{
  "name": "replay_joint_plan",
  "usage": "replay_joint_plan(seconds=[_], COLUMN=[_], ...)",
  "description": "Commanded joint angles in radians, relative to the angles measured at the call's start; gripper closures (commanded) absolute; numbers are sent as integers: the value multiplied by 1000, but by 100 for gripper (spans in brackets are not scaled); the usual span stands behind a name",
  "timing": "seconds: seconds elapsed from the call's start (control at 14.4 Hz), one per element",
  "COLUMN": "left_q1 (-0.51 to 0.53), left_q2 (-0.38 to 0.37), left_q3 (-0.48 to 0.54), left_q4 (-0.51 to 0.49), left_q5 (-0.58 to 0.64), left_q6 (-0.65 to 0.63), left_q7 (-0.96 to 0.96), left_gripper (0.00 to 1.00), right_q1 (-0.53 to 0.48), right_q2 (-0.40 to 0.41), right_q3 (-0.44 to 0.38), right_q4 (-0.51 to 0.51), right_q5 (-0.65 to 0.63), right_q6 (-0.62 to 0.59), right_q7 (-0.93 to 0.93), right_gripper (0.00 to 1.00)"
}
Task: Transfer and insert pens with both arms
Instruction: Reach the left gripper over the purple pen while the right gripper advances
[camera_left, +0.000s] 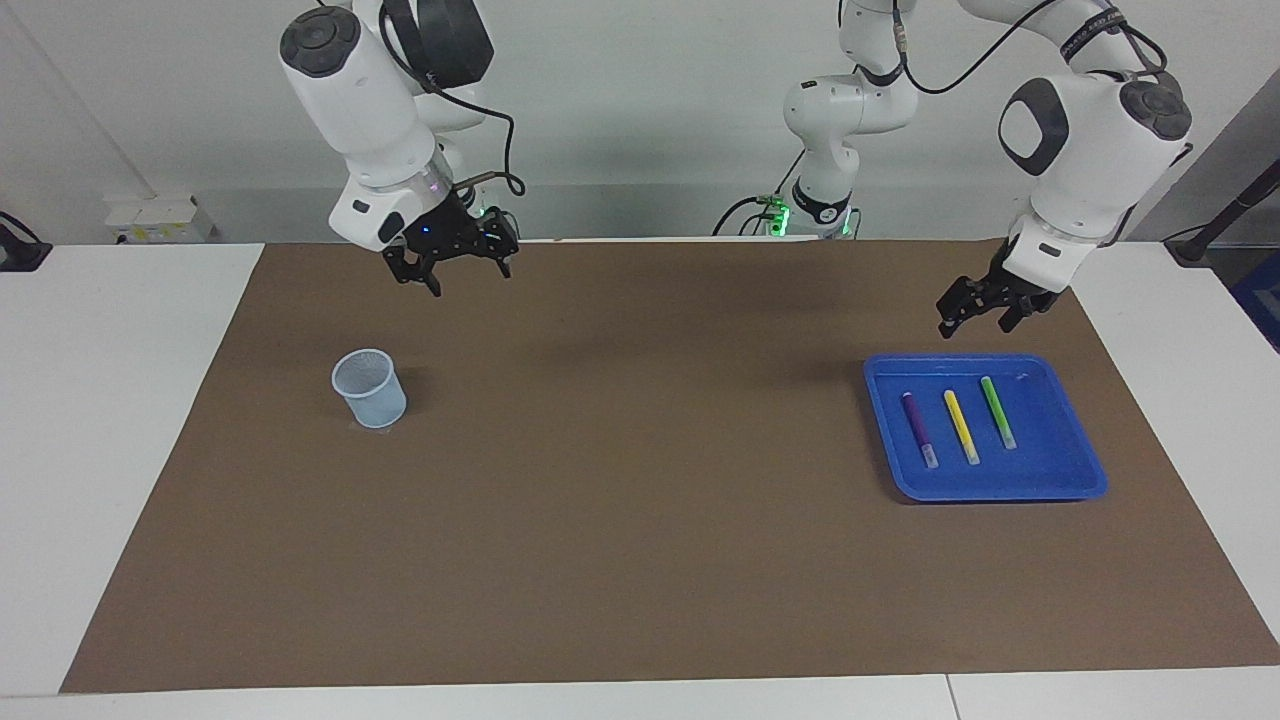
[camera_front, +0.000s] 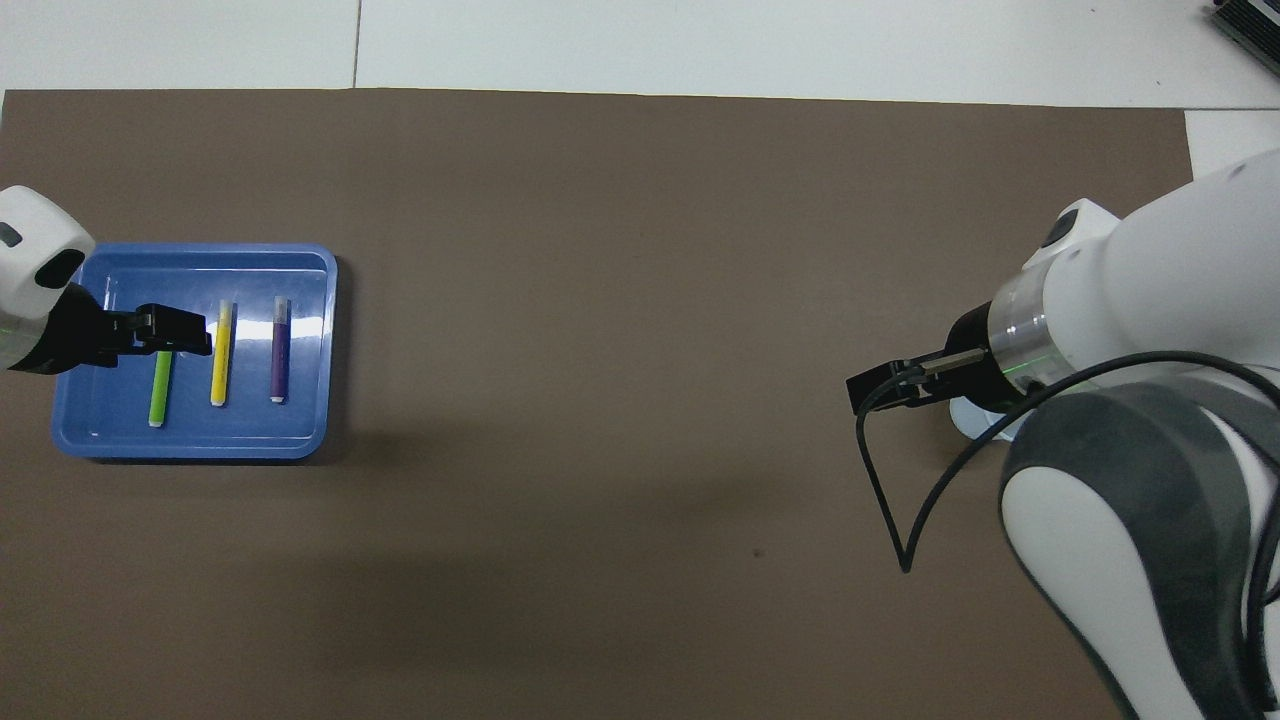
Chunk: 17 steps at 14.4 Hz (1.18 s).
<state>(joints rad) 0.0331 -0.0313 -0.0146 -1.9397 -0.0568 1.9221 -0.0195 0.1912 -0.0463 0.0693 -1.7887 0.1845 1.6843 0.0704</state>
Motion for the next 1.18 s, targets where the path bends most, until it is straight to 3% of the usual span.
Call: replay_joint_plan(seconds=[0.0,0.14,0.49,0.83,1.11], left_q1=[5,1,4,2,-2], left_q2=[16,40,96,175,243], left_q3=[1,1,-1,-1,-1], left_q4=[-60,-65,-81,-79,-79], left_q5=[-11,-11,-11,-18,-20], left_q6=[92,118,198,287,370], left_q7=[1,1,1,1,1], left_gripper=[0,0,0,0,0], right_q1=[49,54,56,171,172], right_q2=[-79,-101,-90,-90,-92], right_q3=[-3,-2,0,0,1], right_q4=[-138,-202,-247,-299,-297], right_q5=[24,26,108,109,109], right_q6=[112,181,242,339,327], right_q7=[38,34,40,207,195], right_gripper=[0,0,0,0,0])
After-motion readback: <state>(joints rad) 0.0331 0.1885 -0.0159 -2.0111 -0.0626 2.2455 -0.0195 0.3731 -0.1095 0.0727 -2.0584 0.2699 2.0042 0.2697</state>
